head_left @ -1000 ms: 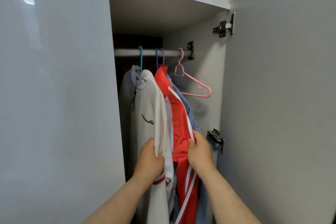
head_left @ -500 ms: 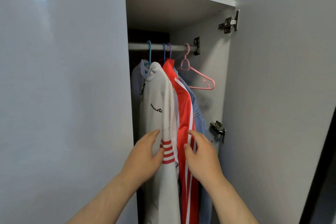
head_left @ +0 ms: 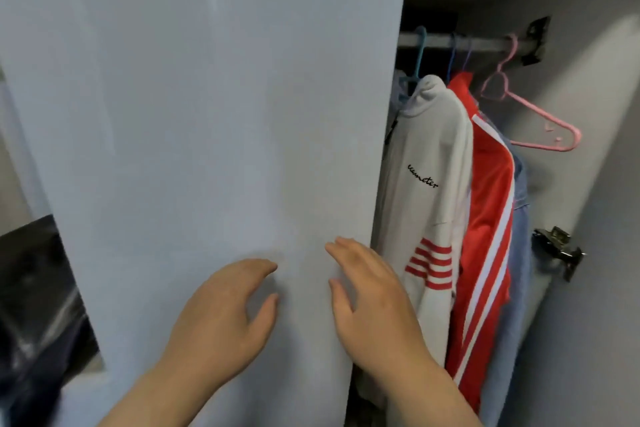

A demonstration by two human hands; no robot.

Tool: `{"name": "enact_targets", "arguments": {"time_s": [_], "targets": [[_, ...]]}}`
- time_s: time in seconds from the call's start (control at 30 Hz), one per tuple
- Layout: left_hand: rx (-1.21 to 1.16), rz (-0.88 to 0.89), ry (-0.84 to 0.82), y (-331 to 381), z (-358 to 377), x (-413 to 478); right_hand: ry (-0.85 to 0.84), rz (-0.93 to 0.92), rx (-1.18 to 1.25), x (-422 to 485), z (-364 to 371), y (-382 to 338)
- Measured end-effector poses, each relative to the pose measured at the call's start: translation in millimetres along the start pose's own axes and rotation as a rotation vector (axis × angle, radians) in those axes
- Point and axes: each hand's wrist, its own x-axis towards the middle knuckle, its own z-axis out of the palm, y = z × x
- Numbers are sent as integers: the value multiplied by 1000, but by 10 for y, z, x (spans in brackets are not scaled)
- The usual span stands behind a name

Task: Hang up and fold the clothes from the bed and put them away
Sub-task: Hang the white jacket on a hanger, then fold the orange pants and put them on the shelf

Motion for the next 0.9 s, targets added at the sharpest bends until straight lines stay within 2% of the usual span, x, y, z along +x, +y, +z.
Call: {"name": "enact_targets", "arguments": {"time_s": [0.13,0.27,0.53,0.77,0.9], "targets": [[59,-147,41,-439,-290,-248,1,-113,71,126,450,-335],[132,-205,114,-823,-543,-460,-28,-236,173,180,915,-676],[248,-460,201,-1469,-959,-1033,-227,-364,395,190,1781,-1266],[385,-737,257,-1620,-1233,-1706,-508,-465,655,124,2504,-2037],[550,-929,386,-1574,-1701,-2235,-712,-545,756,-102,2764,-2655]]}}
